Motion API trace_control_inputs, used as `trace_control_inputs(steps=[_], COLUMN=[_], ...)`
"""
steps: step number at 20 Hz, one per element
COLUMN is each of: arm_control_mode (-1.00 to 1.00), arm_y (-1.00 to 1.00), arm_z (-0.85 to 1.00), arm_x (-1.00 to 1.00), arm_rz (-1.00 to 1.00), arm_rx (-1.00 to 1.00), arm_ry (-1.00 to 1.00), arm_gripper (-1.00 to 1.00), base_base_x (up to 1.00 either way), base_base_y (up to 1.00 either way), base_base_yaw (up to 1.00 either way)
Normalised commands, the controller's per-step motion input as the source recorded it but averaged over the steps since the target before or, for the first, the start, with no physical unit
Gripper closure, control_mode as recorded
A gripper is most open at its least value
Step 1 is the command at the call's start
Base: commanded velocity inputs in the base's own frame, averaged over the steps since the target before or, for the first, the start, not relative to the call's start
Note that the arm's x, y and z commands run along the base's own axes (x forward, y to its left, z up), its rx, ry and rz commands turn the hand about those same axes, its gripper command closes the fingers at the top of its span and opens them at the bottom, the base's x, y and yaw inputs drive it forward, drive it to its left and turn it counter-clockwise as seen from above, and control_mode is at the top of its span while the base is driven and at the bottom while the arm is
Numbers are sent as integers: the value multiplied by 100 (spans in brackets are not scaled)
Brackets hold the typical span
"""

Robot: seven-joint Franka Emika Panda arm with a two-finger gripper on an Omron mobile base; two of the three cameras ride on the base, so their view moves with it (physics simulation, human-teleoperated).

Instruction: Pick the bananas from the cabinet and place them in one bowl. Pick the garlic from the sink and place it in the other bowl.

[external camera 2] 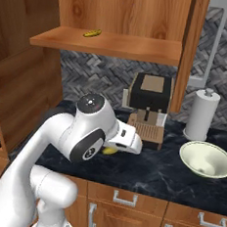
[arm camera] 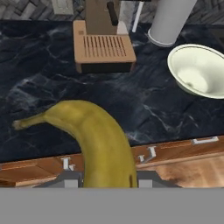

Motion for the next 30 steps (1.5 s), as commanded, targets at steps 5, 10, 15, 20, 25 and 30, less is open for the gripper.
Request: trace_control_inputs(steps=[5,10,15,20,25,30], arm_control_mode=[-100,-100,-100,-100,-100,-100], arm_y=[-15,-19,-16,-32,-44,-53], arm_z=[-5,-15,-19,-1,-4,-16], arm_x=[12,22,37,37,40,22], arm_rz=[0,0,0,0,0,0], arm_rx=[0,0,0,0,0,0], arm_ry=[0,2,1,4,4,8], arm_gripper=[100,100,100,100,100,100], base_base_x=[0,0,0,0,0,0], base_base_y=[0,0,0,0,0,0], base_base_yaw=[0,0,0,0,0,0])
